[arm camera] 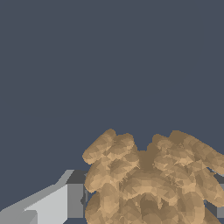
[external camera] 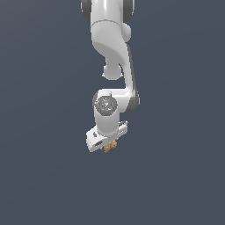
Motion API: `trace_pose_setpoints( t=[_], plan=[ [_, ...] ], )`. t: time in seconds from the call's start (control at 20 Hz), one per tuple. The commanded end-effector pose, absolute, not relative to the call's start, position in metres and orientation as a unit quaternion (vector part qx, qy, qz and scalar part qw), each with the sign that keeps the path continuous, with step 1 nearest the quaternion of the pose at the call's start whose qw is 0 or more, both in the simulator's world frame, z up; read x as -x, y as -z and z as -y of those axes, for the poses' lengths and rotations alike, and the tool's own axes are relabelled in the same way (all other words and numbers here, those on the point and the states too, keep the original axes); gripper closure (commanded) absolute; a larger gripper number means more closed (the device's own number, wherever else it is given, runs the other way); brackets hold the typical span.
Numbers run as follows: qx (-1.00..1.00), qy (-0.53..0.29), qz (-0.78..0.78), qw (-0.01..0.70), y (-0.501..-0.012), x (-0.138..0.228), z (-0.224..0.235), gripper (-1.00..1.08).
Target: Pick up the object and move it to a goal position.
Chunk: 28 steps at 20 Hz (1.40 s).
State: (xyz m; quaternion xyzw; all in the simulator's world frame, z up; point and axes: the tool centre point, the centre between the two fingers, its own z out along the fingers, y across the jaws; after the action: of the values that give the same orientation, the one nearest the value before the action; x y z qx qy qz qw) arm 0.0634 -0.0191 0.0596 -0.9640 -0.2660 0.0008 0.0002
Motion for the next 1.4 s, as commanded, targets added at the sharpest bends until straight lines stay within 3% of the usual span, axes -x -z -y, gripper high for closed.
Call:
trace_pose_setpoints(
  t=[0.0,1.35],
  plan=[
    [0.964,0.000,0.266,0.000,-0.075,-0.065,0.013,1.08],
    [0.964,0.000,0.266,0.000,-0.335,-0.093,-0.086,1.08]
  ],
)
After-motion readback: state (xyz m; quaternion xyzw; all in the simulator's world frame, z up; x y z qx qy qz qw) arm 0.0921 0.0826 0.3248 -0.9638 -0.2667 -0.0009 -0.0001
